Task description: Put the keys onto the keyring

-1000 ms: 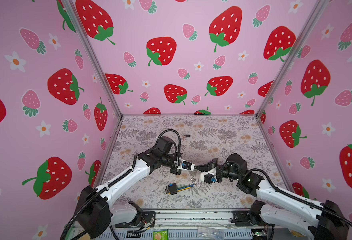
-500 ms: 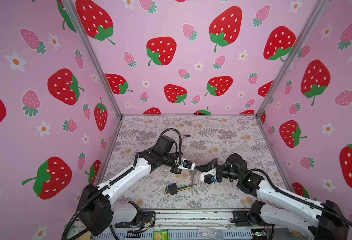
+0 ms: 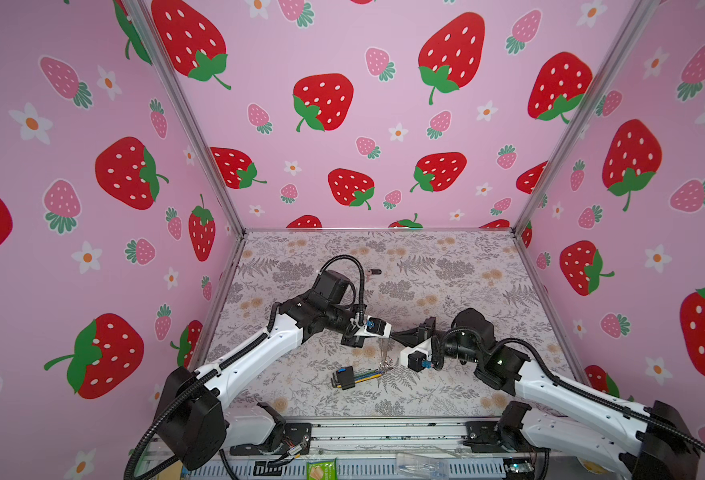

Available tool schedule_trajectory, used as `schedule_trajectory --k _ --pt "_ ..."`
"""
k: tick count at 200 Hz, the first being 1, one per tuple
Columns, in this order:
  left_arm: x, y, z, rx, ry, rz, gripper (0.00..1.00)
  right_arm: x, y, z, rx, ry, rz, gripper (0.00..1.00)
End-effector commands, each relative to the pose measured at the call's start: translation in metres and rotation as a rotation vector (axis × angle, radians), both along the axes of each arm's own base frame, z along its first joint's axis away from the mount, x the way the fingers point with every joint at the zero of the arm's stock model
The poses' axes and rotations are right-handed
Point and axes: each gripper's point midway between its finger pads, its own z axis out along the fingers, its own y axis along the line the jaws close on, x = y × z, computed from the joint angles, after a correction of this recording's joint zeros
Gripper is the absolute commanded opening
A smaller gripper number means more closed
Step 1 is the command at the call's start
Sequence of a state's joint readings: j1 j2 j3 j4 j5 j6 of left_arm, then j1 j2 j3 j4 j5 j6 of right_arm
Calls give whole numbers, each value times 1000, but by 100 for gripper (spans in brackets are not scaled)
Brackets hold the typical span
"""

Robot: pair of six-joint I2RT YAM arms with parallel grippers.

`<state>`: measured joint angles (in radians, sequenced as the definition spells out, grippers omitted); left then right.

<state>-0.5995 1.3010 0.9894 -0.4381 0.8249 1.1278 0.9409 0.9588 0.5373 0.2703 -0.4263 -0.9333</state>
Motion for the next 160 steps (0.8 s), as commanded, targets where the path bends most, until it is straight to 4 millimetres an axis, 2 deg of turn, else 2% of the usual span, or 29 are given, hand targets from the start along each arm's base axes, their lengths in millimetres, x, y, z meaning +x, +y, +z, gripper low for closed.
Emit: schedule_trajectory --k 1,160 --pt "-1 -5 22 -55 13 -29 0 -5 -2 -1 -13 -35 12 0" --pt "2 -1 32 -85 95 0 0 -3 -7 -13 -63 -79 -11 0"
